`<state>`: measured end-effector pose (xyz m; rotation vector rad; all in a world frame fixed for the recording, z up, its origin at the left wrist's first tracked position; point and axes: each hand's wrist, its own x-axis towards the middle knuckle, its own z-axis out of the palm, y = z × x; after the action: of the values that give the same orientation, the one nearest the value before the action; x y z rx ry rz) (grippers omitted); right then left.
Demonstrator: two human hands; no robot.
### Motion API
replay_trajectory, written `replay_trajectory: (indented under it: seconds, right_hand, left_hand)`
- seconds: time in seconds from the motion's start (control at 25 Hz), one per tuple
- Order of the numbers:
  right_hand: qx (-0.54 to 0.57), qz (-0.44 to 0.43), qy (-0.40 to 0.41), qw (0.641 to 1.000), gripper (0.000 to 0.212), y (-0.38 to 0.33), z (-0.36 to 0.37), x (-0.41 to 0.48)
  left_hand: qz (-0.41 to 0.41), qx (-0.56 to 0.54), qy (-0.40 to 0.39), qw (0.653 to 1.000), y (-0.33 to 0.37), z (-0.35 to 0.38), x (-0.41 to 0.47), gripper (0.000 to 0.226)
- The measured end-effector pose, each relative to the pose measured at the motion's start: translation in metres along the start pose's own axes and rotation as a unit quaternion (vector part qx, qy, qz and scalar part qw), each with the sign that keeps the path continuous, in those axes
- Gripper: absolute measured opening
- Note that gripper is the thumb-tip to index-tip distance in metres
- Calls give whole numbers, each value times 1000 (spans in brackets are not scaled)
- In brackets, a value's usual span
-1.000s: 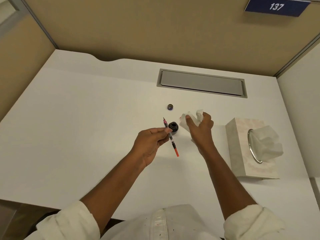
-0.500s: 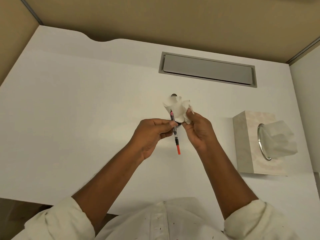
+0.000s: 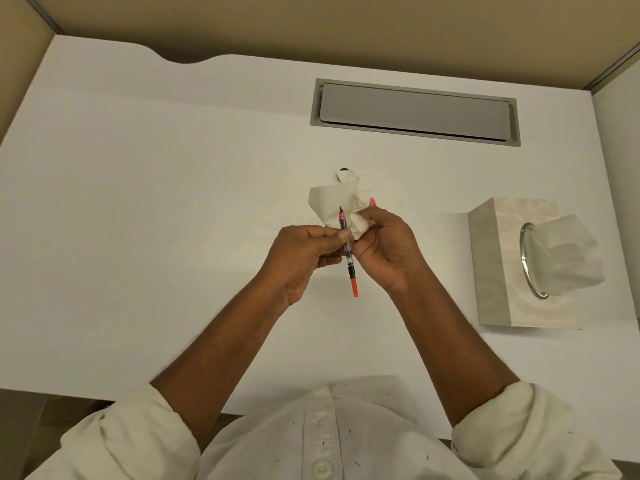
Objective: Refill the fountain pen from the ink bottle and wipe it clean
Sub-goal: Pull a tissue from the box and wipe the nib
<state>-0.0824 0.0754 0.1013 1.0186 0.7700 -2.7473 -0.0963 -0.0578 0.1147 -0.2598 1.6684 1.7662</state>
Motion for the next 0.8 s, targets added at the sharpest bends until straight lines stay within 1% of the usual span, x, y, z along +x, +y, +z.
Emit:
replay_trajectory:
  seconds: [0.08, 0.12, 0.24, 0.36, 0.48, 0.64, 0.72, 0.8]
  right_hand:
    - [43, -1, 5, 999, 48, 0, -3, 2]
    - [43, -6, 0, 999, 51, -1, -4, 3]
    - [-11, -18, -30, 999, 35, -2, -5, -1]
    - [-23, -8, -55, 998, 23, -2, -7, -5]
    - [-41, 14, -60, 997, 23, -3, -6, -6]
    - [12, 49, -87, 995, 29, -7, -6, -6]
    - [12, 61, -104, 993, 33, -10, -7, -8]
    - [20, 63, -118, 991, 29, -10, -9, -8]
  left_hand:
    - [4, 15, 8, 1000, -1, 1, 1, 12]
    - [6, 21, 11, 1000, -2, 1, 1, 10]
    - [5, 27, 17, 999, -3, 3, 1, 8]
    - [4, 36, 21, 999, -2, 4, 1, 9]
    - [7, 51, 28, 998, -1, 4, 2, 8]
    - [-7, 60, 28, 998, 0, 3, 3, 9]
    - [-14, 67, 31, 997, 2, 2, 4, 12]
    - [-21, 69, 36, 997, 4, 1, 5, 13]
